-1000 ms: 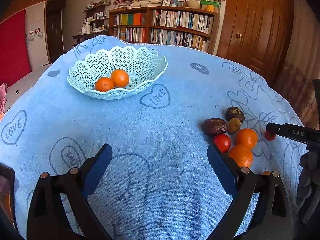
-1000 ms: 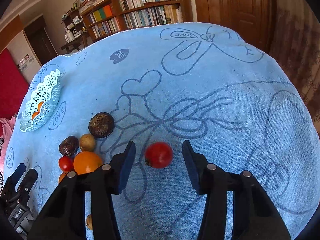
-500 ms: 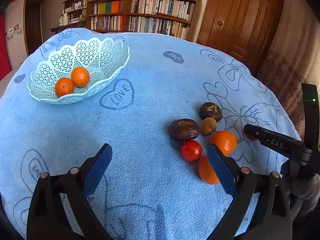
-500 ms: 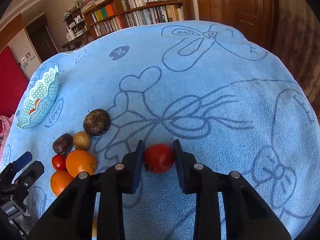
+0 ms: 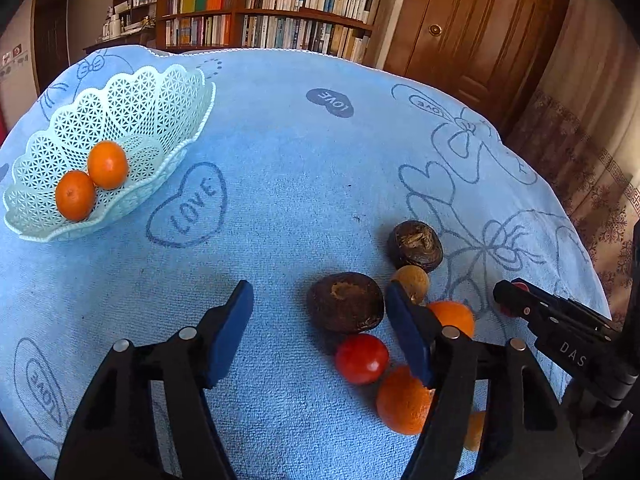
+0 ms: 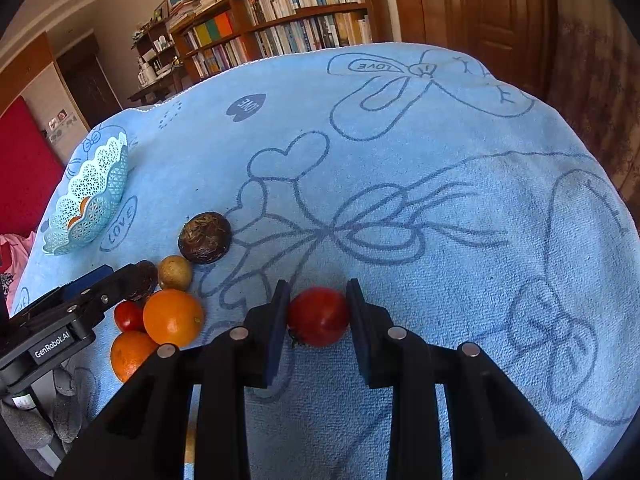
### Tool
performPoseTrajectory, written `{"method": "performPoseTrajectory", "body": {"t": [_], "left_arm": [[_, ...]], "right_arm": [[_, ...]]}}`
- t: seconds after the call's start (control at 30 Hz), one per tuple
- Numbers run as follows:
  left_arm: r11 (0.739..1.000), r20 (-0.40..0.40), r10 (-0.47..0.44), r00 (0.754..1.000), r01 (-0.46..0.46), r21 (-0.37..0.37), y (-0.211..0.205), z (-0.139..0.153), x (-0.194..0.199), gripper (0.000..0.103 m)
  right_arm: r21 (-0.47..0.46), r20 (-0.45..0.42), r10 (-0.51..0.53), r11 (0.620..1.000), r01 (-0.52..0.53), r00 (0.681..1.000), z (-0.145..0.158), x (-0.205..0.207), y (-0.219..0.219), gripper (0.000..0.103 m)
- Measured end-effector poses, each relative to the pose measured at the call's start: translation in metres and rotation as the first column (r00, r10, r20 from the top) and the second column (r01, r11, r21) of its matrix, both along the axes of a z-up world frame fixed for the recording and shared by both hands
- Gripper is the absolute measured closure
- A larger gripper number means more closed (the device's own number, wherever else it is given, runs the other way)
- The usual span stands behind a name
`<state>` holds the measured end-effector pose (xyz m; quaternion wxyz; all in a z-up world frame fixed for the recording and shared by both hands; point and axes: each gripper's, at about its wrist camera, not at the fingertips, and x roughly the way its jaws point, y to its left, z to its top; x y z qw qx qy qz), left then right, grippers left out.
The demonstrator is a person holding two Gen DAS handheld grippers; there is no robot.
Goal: Organize fruits
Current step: 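Grasp the dark brown round fruit with the left tool while the right holds the tomato, then carry the brown fruit into the basket and open the left tool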
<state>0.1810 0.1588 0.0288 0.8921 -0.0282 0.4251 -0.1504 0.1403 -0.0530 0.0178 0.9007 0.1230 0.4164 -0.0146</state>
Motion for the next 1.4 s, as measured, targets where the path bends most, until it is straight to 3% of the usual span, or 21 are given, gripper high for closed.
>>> {"method": "performPoseTrajectory", "body": {"t": [0.07, 0.3, 0.43, 0.47, 0.9, 1.4], "left_arm": [[0.999, -0.025, -0.021, 0.999, 0.021, -0.028, 0.0, -0.004, 0.003, 0.038], [0.999, -0.03, -0.032, 0.999, 0.031, -0.016, -0.005, -0.007, 0.003, 0.04], [0.999, -0.03, -0.045, 0.999, 0.044, -0.032, -0.004, -0.007, 0.002, 0.06], [0.998, -0.028, -0.05, 0.998, 0.048, -0.046, -0.003, -0.006, 0.0, 0.061], [0.999, 0.11, 0.037, 0.993, -0.035, -0.022, 0.01, 0.021, -0.013, 0.061], [0.98, 0.207, 0.197, 0.958, -0.194, -0.034, 0.055, 0.054, 0.0, 0.061]], "right_arm": [[0.0, 0.0, 0.003, 1.0, -0.003, 1.0, 0.0, 0.0, 0.001, 0.073], [0.004, 0.005, 0.012, 1.0, -0.012, 1.0, 0.0, -0.002, 0.004, 0.073], [-0.003, 0.011, 0.014, 1.0, -0.013, 1.0, 0.001, -0.002, 0.006, 0.073], [-0.003, 0.013, 0.012, 1.0, -0.012, 1.0, 0.001, -0.003, 0.006, 0.074], [0.018, 0.039, -0.011, 1.0, 0.01, 0.999, 0.005, -0.007, 0.0, 0.074], [0.026, 0.045, -0.021, 0.999, 0.02, 0.999, 0.006, -0.007, -0.002, 0.074]]}}
